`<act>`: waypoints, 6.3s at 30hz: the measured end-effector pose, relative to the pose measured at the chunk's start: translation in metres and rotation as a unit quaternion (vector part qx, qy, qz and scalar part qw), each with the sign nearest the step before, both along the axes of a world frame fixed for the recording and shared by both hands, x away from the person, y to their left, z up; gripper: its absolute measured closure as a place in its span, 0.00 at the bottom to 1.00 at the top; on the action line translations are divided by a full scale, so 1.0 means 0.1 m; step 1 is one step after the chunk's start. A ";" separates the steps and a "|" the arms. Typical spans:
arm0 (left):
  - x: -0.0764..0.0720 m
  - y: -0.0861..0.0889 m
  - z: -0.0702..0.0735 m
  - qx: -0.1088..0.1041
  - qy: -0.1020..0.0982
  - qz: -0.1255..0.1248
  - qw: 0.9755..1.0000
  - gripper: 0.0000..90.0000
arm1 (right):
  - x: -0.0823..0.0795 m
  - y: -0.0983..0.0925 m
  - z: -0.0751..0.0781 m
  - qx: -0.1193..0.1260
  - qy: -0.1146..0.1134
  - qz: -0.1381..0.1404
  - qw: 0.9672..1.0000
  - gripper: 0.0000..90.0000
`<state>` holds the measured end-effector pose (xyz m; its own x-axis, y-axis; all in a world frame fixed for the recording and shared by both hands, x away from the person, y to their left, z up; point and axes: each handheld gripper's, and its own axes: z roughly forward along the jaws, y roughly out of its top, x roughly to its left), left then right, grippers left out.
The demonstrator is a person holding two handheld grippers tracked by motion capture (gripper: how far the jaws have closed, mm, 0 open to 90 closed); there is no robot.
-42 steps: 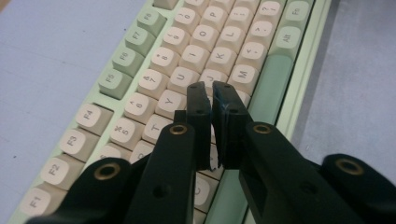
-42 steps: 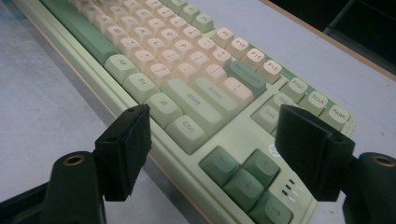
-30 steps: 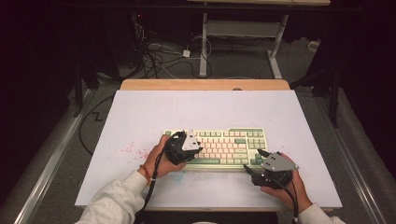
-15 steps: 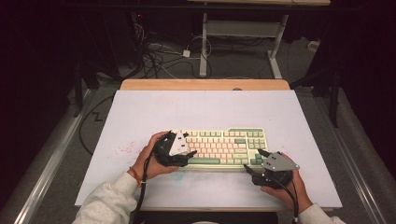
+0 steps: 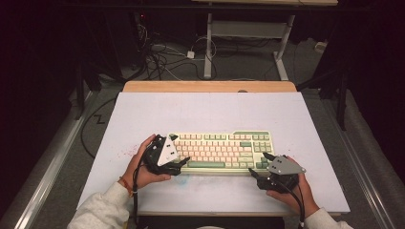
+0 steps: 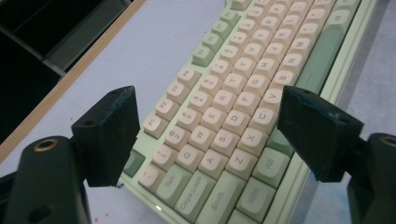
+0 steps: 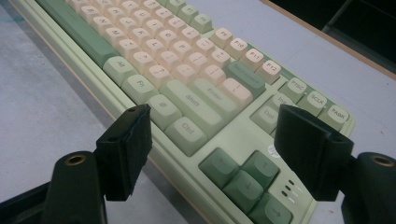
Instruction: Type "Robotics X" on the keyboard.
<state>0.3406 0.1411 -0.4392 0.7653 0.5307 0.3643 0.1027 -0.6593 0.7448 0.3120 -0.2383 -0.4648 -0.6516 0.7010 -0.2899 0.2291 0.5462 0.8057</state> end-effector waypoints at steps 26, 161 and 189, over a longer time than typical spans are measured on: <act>-0.25 0.46 -0.23 0.001 0.030 0.061 0.998 0.21 | 0.02 0.05 0.03 0.005 0.000 0.002 1.000 0.37; -0.29 0.53 -0.23 -0.010 0.072 0.055 0.996 0.59 | -0.02 0.01 0.11 0.019 -0.025 0.002 1.000 0.29; 0.03 0.05 0.00 0.000 0.108 0.011 0.994 0.97 | -0.09 0.01 0.02 -0.003 -0.015 0.006 1.000 0.29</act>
<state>0.3440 0.1457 -0.4393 0.8144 0.5473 0.1931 0.2740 -0.6559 0.7034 0.3034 -0.2377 -0.4632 -0.6506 0.6916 -0.3138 0.1980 0.5534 0.8090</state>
